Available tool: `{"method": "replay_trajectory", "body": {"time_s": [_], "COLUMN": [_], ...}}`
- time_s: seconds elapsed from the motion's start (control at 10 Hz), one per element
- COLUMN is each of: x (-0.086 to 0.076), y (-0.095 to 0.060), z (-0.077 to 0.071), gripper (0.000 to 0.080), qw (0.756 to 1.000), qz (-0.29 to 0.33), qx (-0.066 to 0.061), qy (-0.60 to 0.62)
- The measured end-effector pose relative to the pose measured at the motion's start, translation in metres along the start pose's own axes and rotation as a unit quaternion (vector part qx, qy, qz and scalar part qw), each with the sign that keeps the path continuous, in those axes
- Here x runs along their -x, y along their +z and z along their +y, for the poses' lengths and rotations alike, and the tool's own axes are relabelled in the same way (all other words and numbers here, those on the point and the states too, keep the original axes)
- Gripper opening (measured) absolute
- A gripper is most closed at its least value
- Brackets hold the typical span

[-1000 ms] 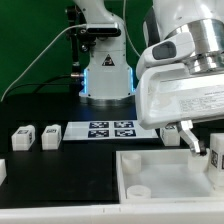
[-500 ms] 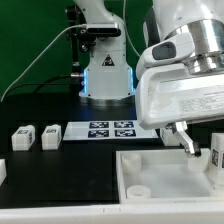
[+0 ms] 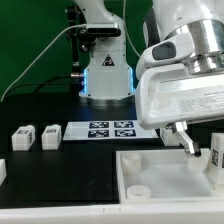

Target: Assemble one leg

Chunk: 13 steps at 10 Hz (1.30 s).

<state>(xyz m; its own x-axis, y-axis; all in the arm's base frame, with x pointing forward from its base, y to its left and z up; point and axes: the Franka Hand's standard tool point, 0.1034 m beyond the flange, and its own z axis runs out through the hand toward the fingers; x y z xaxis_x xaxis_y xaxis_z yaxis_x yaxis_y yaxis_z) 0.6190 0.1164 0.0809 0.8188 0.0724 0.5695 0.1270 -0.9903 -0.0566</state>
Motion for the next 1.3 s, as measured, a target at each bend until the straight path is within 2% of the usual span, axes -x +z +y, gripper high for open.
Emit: {"method": "replay_trajectory", "body": {"time_s": [0.1, 0.2, 0.3, 0.4, 0.5, 0.8, 0.9, 1.0, 1.3], "x": [0.003, 0.001, -0.005, -0.002, 0.000, -0.001, -0.009, -0.006, 0.001], "y": [0.001, -0.006, -0.012, -0.010, -0.009, -0.006, 0.000, 0.001, 0.005], "z": [-0.002, -0.011, -0.014, -0.019, -0.024, -0.005, 0.002, 0.005, 0.002], "gripper": [0.0649, 0.0649, 0.0649, 0.0649, 0.0649, 0.0649, 0.0649, 0.0649, 0.0649], "qw": [1.000, 0.997, 0.996, 0.991, 0.980, 0.944, 0.949, 0.948, 0.951], "qz": [-0.014, -0.071, -0.083, -0.121, -0.190, -0.322, -0.308, -0.309, -0.302], "qx": [-0.002, -0.014, -0.017, -0.024, -0.032, -0.049, -0.048, -0.047, -0.045], "qy": [0.006, 0.028, 0.031, 0.041, 0.053, 0.052, 0.049, 0.051, 0.050]}}
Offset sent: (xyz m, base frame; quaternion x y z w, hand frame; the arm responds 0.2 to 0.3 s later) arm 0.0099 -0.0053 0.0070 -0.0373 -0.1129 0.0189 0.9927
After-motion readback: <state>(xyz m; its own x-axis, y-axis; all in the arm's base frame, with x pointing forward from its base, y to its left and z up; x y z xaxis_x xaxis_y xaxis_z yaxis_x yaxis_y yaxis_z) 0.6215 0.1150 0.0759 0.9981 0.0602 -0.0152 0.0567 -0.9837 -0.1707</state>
